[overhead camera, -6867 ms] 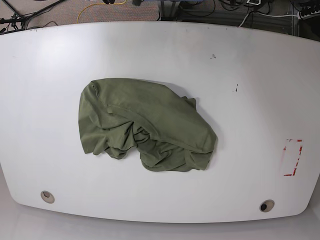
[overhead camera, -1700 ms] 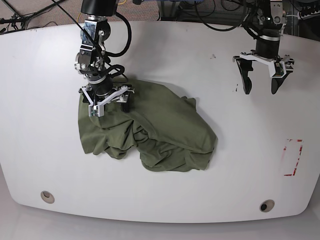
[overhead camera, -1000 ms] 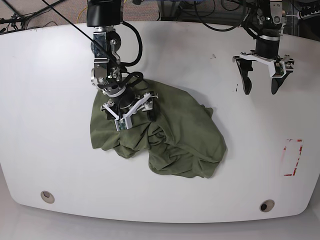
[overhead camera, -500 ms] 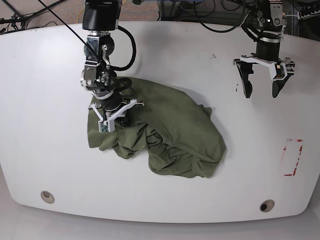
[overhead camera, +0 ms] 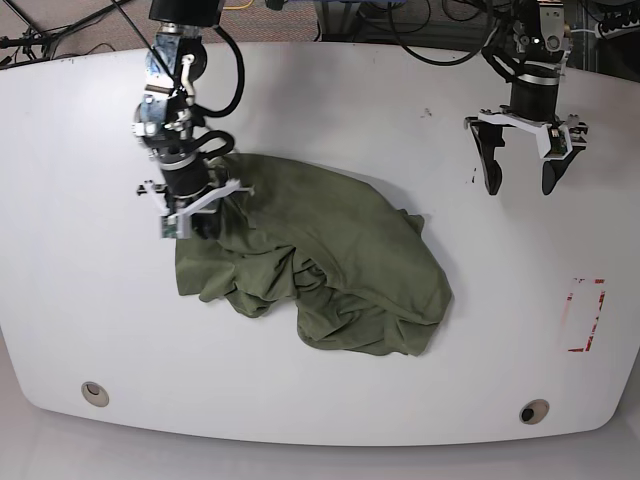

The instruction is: Fold the T-shirt properly

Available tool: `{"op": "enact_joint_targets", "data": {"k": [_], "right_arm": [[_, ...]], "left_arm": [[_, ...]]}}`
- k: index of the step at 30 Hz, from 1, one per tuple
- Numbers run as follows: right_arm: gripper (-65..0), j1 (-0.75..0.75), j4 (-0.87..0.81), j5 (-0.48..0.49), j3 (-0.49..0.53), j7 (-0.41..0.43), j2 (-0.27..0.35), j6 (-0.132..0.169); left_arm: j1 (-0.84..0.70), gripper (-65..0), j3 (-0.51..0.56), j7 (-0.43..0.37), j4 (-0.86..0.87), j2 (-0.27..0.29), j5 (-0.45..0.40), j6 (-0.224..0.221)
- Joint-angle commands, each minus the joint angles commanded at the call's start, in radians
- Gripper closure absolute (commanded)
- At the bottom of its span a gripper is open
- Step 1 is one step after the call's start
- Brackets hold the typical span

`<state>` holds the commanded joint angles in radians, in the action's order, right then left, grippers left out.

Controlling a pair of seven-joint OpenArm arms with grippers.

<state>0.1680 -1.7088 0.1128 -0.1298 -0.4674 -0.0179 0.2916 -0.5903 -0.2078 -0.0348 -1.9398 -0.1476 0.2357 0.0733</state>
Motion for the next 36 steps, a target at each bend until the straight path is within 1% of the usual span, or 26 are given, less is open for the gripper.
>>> {"op": "enact_joint_targets", "data": {"k": [2,6,8,12,18,20,22,30,32,36], "right_arm": [[-17.0,0.003,-0.003,-0.011,0.027,-0.004,0.000,-0.004],[-18.9,0.010,-0.009,-0.009,0.063,-0.008,0.001,-0.004],[-20.5,0.016,-0.024,-0.002,0.115,-0.018,0.004,-0.007],[-21.5,0.002,-0.030,0.009,0.121,-0.032,0.017,-0.005],[-22.5,-0.046,-0.034,0.027,0.105,-0.055,0.039,-0.005],[-21.7,-0.105,-0.012,0.027,0.078,-0.063,0.044,-0.003],[-21.8,-0.123,0.000,0.029,0.068,-0.065,0.047,-0.004],[-20.5,-0.183,0.060,0.034,0.005,-0.054,0.039,-0.004],[-20.3,-0.190,0.105,0.033,-0.019,-0.051,0.030,-0.005],[-20.1,-0.195,0.147,0.030,-0.015,-0.046,0.031,-0.004]], "left_arm": [[0.000,-48.6,0.000,0.000,-0.001,0.000,-0.001,0.000],[-0.003,-48.8,-0.001,-0.004,-0.001,0.002,-0.004,-0.002],[0.001,-49.3,-0.005,-0.016,-0.002,0.002,-0.006,-0.002],[0.001,-49.3,-0.006,-0.018,-0.002,0.002,-0.006,-0.002],[0.002,-49.2,-0.009,-0.020,-0.002,0.004,-0.005,0.000],[0.004,-49.1,-0.007,-0.014,-0.003,0.004,-0.006,-0.001],[0.004,-49.2,-0.008,-0.013,-0.002,0.004,-0.005,0.000],[0.003,-49.5,-0.011,-0.020,-0.003,0.005,-0.006,0.001],[-0.001,-49.5,-0.008,-0.019,0.000,0.003,-0.006,-0.003],[-0.001,-49.5,-0.008,-0.016,-0.001,0.003,-0.005,-0.002]]}}
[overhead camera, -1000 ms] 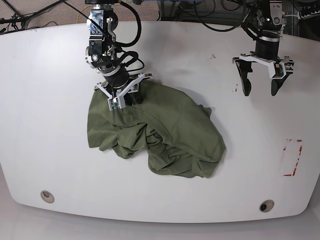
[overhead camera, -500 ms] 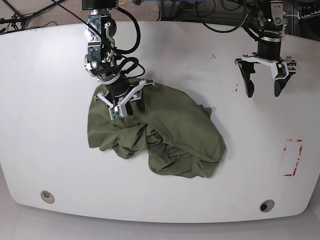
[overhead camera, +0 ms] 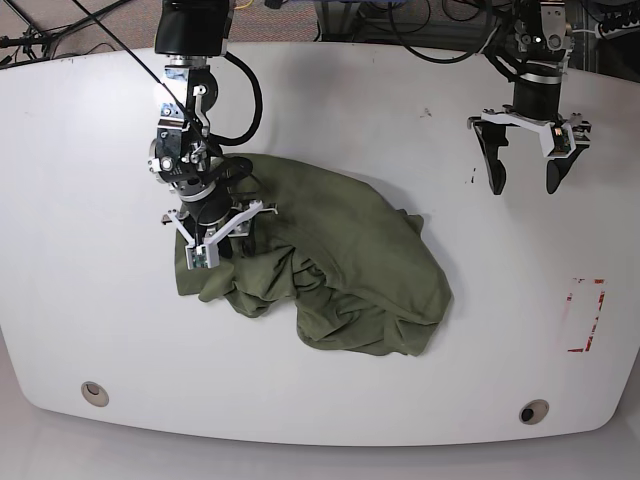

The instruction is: Fold the T-shirt properly

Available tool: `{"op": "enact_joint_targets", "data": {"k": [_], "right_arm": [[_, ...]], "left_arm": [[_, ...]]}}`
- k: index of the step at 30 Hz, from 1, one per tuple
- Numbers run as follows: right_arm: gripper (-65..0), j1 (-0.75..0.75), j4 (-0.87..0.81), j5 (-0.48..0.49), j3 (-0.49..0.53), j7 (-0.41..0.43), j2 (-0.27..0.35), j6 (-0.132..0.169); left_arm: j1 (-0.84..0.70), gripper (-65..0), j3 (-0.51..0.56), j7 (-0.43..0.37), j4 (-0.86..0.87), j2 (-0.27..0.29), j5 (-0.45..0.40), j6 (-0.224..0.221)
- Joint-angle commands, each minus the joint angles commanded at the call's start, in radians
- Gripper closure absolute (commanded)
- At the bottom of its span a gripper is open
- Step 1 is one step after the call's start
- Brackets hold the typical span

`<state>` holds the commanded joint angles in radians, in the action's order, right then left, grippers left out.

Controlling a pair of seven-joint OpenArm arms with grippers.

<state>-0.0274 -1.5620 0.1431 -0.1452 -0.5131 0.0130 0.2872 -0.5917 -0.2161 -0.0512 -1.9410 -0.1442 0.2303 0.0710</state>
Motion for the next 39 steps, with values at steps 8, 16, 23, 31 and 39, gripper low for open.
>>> {"op": "enact_joint_targets", "data": {"k": [8,16,23,31,39], "right_arm": [[-19.5,0.005,0.071,-0.004,0.018,0.016,0.011,-0.006],[-19.9,0.000,0.074,-0.002,0.011,0.011,0.022,-0.006],[-20.7,-0.017,0.084,-0.002,0.009,0.008,0.034,-0.002],[-20.9,-0.034,0.115,-0.002,0.037,0.011,0.039,-0.005],[-21.0,-0.057,0.110,-0.002,0.049,0.009,0.043,-0.005]], "left_arm": [[0.002,-49.7,0.003,0.003,0.000,-0.009,0.000,-0.003],[0.000,-49.8,0.004,-0.001,0.003,-0.010,0.001,-0.003],[0.000,-50.0,-0.002,-0.006,0.002,-0.009,0.001,-0.001],[-0.004,-50.4,-0.002,-0.007,0.000,-0.009,-0.003,-0.003],[-0.003,-50.6,-0.003,-0.014,-0.002,-0.006,-0.002,-0.004]]}}
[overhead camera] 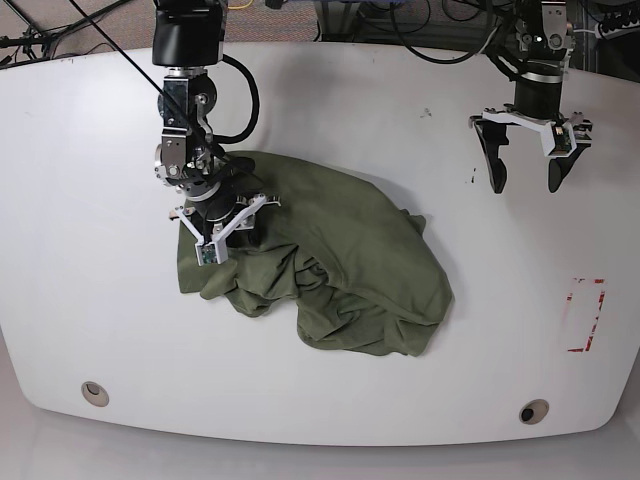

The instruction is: Fold the T-shirt properly

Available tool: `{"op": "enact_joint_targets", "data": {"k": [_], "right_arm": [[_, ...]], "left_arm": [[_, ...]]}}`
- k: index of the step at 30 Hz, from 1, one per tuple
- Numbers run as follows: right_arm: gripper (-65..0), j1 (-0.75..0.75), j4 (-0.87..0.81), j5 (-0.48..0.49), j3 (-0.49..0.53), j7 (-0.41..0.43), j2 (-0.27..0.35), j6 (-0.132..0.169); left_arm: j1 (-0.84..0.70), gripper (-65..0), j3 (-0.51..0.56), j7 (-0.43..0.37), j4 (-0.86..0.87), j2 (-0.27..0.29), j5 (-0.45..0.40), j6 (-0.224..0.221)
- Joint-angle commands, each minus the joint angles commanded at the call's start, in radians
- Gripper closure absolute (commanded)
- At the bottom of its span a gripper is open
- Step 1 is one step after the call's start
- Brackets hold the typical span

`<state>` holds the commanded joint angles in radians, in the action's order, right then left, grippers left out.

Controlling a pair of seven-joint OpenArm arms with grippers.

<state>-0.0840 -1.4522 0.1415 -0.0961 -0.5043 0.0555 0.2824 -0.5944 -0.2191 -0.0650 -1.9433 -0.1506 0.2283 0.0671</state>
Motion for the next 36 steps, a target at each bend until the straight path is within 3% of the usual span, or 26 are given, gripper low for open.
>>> {"op": "enact_joint_targets", "data": {"k": [11,27,33,36], "right_arm": [[-21.2,-0.062,0.019,-0.002,0.062,0.003,0.008,-0.018],[-21.5,-0.129,0.147,0.004,0.175,0.015,0.081,-0.006],[-22.5,-0.131,0.094,0.006,0.192,0.014,0.101,-0.006],[-23.0,-0.106,-0.035,0.010,0.179,-0.002,0.116,-0.007]], "left_arm": [[0.000,-50.9,-0.001,-0.005,-0.002,0.000,-0.003,-0.003],[0.005,-50.5,-0.002,-0.017,0.001,-0.007,-0.001,-0.002],[0.005,-50.4,0.000,-0.016,0.000,-0.013,0.001,-0.001],[0.007,-50.0,0.002,-0.007,0.000,-0.014,0.001,-0.004]]}}
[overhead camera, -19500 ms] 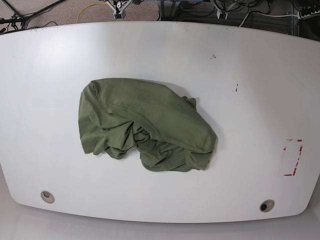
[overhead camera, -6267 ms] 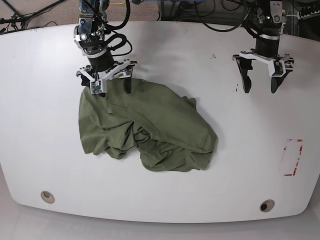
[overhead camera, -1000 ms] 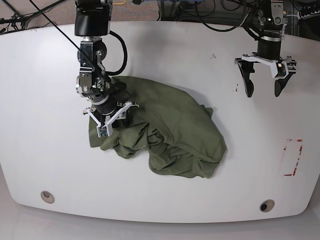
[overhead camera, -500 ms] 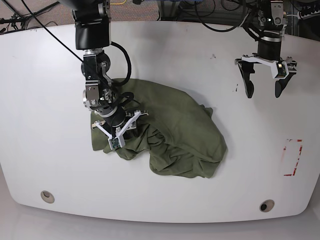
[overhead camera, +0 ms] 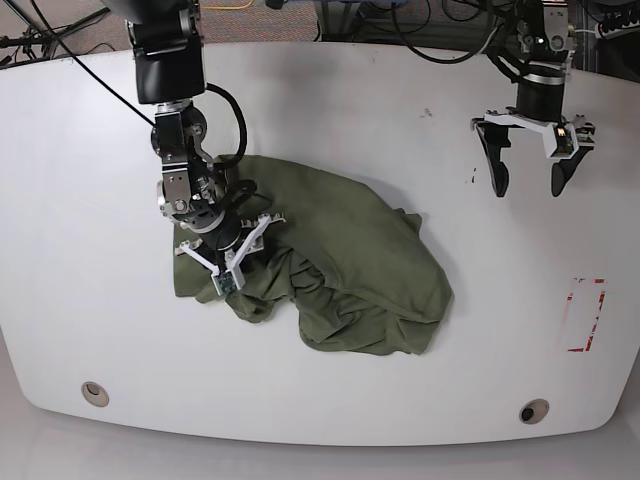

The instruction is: Fold the T-shirt properly

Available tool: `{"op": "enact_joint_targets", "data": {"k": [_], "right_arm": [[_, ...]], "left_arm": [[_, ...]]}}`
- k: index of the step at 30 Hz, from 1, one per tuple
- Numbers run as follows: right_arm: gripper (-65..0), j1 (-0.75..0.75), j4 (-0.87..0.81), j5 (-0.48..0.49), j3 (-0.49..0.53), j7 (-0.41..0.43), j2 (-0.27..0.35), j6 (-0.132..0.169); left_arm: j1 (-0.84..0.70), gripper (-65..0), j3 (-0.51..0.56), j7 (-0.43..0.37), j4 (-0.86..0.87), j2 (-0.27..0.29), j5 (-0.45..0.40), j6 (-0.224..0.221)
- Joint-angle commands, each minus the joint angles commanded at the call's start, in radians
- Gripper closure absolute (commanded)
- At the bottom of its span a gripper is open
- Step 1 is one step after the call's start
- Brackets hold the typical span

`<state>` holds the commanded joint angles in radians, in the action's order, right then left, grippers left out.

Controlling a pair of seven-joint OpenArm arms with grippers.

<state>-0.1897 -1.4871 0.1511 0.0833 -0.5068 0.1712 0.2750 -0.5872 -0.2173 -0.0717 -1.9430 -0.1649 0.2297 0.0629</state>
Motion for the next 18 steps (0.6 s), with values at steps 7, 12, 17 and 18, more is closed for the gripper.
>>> {"op": "enact_joint_targets", "data": {"k": [7,12,17,18], "right_arm": [[-22.4,0.002,-0.042,0.000,-0.011,-0.005,0.006,0.000],[-21.8,0.005,-0.044,-0.003,-0.036,-0.010,0.016,0.005],[-21.5,0.005,-0.061,-0.004,-0.047,-0.014,0.018,0.005],[-21.4,0.005,-0.064,-0.004,-0.049,-0.015,0.018,0.005]], "left_arm": [[0.001,-50.2,0.000,-0.001,0.003,0.008,0.000,0.000],[0.002,-50.4,-0.001,-0.008,0.005,0.018,-0.002,-0.001],[0.003,-50.4,0.000,-0.008,0.005,0.022,-0.002,-0.001],[0.003,-50.4,-0.001,-0.009,0.005,0.023,-0.002,-0.001]]}}
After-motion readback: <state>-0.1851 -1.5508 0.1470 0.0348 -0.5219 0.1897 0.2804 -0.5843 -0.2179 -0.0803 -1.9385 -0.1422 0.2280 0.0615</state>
